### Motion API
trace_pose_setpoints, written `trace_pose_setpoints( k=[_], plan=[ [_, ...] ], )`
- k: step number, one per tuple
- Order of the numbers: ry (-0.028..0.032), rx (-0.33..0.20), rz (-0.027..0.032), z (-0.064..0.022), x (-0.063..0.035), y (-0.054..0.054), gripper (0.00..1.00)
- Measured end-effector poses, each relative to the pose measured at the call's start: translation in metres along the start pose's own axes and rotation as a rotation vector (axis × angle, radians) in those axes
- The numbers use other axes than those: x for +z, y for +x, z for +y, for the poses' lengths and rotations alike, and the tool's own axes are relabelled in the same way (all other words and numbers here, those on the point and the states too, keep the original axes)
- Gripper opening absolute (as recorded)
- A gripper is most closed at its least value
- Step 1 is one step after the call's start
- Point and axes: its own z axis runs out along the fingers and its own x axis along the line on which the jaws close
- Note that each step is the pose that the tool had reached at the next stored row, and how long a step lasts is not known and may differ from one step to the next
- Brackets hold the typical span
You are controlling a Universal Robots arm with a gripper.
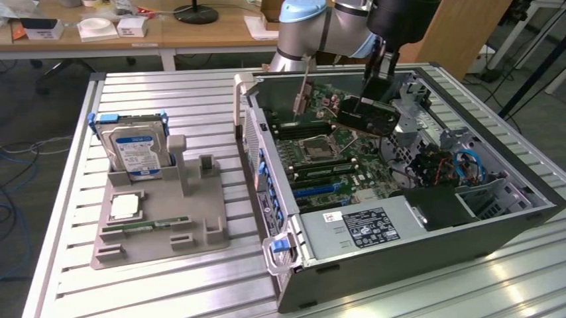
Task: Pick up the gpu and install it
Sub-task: 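Insert the gpu into the slot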
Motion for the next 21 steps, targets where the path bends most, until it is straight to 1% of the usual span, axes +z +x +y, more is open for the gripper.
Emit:
trace_pose_setpoints(
  k=[14,17,21],
  plan=[
    [0.0008,-0.106,0.0018,-0.0001,0.0006,-0.0001,0.26],
    [0.001,-0.124,0.0021,-0.0001,0.0007,-0.0001,0.26],
    [0.001,-0.13,0.0021,-0.0001,0.0007,-0.0001,0.26]
  ],
)
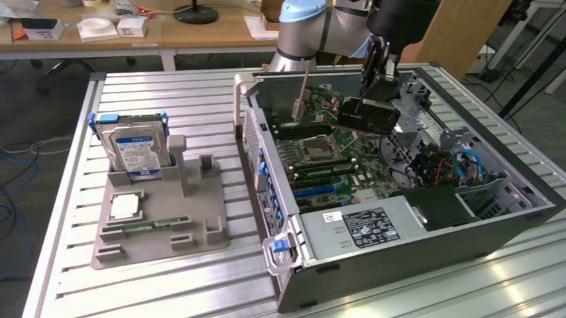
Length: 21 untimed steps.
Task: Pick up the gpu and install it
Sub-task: 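Insert the gpu into the slot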
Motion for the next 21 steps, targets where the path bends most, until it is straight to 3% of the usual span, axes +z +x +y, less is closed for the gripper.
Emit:
trace_pose_setpoints(
  k=[8,21],
  plan=[
    [0.0,-0.004,0.0001,0.0,0.0,0.0,0.26],
    [0.0004,-0.059,0.0011,0.0,0.0004,0.0,0.26]
  ],
)
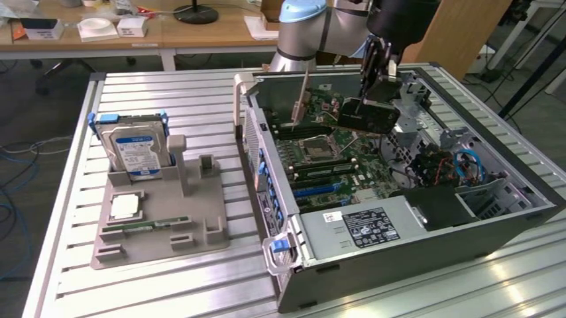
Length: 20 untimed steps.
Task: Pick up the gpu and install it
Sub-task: 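Insert the gpu into the slot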
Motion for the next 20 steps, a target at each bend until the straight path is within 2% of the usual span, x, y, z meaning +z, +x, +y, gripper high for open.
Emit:
trace_pose_setpoints(
  k=[20],
  plan=[
    [0.0006,-0.08,0.0014,0.0,0.0013,0.0,0.26]
  ],
)
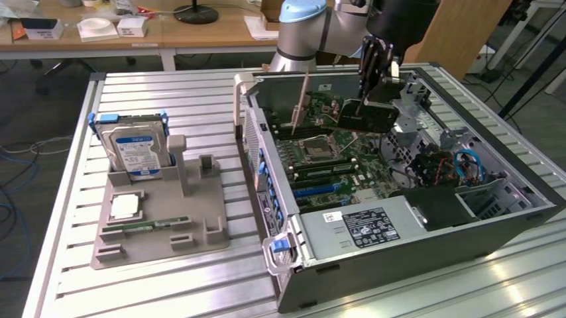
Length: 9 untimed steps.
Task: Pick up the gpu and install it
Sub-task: 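Insert the gpu into the slot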
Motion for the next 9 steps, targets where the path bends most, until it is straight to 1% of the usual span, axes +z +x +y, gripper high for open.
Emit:
trace_pose_setpoints(
  k=[9],
  plan=[
    [0.0,-0.002,0.0,0.0,0.0002,0.0,0.26]
  ],
)
